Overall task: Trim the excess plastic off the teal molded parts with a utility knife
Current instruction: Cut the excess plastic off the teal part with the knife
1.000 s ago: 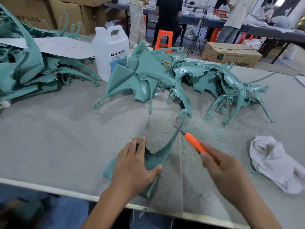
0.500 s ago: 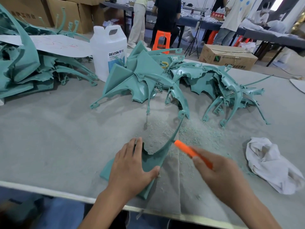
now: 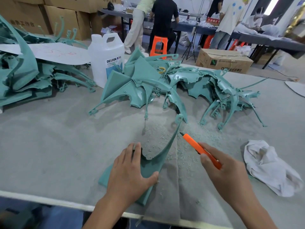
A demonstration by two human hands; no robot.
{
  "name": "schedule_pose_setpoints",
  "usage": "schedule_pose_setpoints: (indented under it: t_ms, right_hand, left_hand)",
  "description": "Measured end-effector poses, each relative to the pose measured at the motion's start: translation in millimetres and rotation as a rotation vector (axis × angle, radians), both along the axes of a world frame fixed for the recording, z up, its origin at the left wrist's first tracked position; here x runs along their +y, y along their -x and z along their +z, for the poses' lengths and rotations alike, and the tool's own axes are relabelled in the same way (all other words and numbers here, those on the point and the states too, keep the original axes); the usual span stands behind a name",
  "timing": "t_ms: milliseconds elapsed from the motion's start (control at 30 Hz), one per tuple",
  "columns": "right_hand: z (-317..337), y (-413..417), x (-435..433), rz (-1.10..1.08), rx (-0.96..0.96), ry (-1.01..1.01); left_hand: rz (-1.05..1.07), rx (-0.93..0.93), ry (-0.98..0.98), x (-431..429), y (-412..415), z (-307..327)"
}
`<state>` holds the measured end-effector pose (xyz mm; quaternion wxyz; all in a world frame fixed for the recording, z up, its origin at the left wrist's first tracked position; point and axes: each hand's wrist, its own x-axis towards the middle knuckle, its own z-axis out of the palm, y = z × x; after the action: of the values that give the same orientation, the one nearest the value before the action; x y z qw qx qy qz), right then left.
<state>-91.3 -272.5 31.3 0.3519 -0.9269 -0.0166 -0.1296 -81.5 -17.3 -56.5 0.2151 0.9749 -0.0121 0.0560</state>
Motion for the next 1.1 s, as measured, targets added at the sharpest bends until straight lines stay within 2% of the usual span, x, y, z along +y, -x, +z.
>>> schedule_pose_setpoints:
  t_ms: [133, 233, 333, 467, 533, 600, 800, 900, 1100]
  right_hand:
    - [-14, 10, 5, 0.056, -0.049, -0.251]
    - [-33, 9, 1, -0.060, -0.066, -0.417]
    - [-54, 4, 5, -0.123, -0.046, -0.562]
    - [-69, -6, 18, -0.172, -0.073, -0.516]
    - [-74, -8, 22, -0.208, -0.087, -0.471]
    - [-79, -8, 22, -0.224, -0.100, -0.446]
    - [-79, -7, 25, -0.207, -0.084, -0.357]
    - [-75, -5, 28, -0.166, -0.091, -0.294]
    - [-70, 3, 37, -0.085, -0.151, -0.066]
  left_hand:
    - [-0.028, 0.070, -0.082, 23, -6, 6]
    - [-0.017, 0.114, -0.127, 60, -13, 16]
    - [-0.014, 0.078, -0.062, 72, -15, 26]
    - [-0.037, -0.148, 0.196, 36, -22, 30]
    - [-0.016, -0.158, 0.309, 20, -33, 30]
    - [-0.002, -0.121, 0.325, 9, -46, 31]
    - [-0.148, -0.060, 0.042, -11, -70, 30]
    - [-0.178, -0.067, -0.181, -7, -74, 27]
    - [-0.255, -0.047, -0.524, -3, -74, 28]
